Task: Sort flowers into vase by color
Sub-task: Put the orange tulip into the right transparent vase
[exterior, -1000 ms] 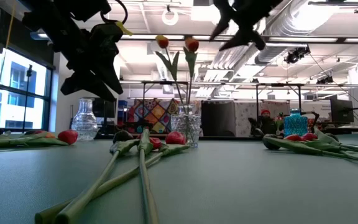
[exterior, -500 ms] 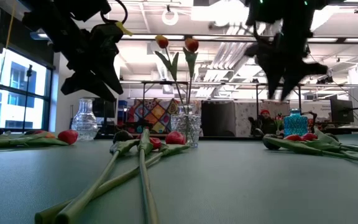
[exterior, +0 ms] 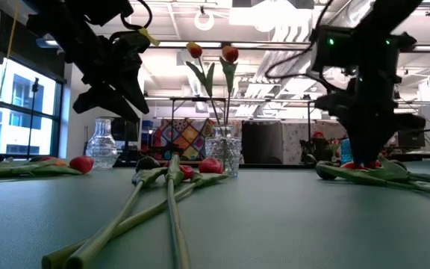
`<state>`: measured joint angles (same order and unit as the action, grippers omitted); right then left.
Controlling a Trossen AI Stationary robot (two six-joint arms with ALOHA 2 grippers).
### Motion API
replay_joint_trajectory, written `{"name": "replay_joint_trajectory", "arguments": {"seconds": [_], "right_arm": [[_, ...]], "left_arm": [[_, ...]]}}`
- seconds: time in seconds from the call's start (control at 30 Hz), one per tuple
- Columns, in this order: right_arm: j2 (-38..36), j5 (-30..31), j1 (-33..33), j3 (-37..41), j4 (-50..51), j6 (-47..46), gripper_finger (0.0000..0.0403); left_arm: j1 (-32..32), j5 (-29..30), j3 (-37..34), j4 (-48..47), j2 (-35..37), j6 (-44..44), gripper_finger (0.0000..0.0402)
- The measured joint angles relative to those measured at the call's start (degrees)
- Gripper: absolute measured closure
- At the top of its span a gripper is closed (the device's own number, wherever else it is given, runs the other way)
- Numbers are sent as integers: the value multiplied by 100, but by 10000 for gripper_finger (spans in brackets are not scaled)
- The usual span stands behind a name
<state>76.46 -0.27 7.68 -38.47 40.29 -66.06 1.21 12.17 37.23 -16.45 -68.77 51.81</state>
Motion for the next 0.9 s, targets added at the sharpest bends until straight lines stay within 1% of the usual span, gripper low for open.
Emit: {"name": "replay_joint_trajectory", "arguments": {"seconds": [0.27,0.4,0.67,0.83,0.9], "right_arm": [[32,82,124,117,-455,84,332],[182,59,205,117,-460,243,332],[197,154,227,117,-445,306,333],[197,179,247,117,-405,458,355],[197,347,227,117,-351,553,371]], "left_arm": [[0,-1,0,-1,0,-77,282],[0,-7,0,2,0,-60,282],[-60,-198,0,-1,1,9,282],[-63,-217,0,0,0,46,282],[-63,-217,0,-2,2,48,282]]}}
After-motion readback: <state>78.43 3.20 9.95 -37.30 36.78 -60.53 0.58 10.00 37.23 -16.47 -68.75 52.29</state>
